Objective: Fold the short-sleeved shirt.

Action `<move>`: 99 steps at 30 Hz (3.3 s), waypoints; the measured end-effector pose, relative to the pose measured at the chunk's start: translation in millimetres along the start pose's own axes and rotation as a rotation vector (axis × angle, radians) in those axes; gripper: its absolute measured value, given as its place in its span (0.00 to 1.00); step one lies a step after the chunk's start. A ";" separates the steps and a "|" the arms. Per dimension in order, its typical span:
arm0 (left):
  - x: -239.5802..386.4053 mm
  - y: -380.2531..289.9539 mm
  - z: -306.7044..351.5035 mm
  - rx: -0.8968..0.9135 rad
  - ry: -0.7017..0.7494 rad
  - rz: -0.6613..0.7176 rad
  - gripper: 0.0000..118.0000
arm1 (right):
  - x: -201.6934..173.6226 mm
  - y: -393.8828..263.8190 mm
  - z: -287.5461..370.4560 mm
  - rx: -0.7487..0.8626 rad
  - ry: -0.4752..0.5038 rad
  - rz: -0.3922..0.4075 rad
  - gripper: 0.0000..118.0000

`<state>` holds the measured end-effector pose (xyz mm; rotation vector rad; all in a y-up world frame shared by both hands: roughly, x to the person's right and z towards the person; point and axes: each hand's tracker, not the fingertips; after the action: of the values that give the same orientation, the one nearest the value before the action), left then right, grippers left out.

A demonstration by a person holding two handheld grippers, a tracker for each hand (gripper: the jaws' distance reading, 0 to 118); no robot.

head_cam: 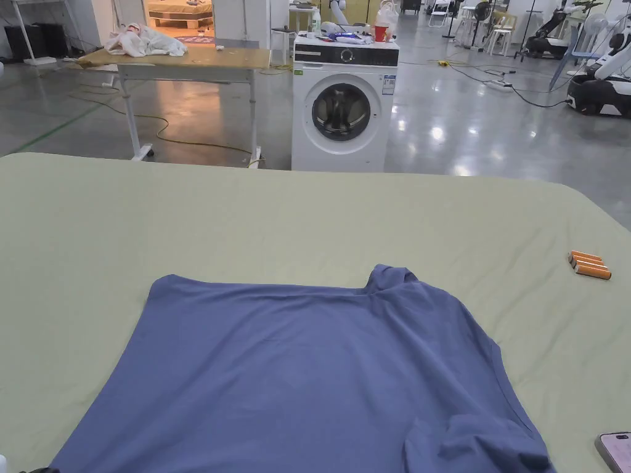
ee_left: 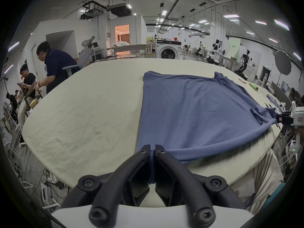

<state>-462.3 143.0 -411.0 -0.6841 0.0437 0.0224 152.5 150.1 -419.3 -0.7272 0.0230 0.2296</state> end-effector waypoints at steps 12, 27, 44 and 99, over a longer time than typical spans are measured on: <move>1.1 -22.7 -36.2 -0.137 0.009 -0.005 0.08 | -11.7 -15.9 -25.4 -0.088 -0.004 -0.045 0.30; 48.1 65.1 -34.9 0.195 -0.038 -0.016 0.45 | -41.4 74.0 -7.1 0.311 -0.028 -0.147 0.73; 116.9 134.3 -34.7 0.502 0.076 -0.096 0.00 | -99.5 153.6 -16.5 0.681 -0.075 -0.177 0.03; -3.2 -2.2 -51.9 -0.335 0.007 0.141 0.02 | 6.1 22.1 -28.6 0.000 0.006 -0.132 0.47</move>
<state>-467.2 108.4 -449.6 -1.0151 0.0961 0.1663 155.4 148.4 -455.8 -0.7263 -0.0196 0.1017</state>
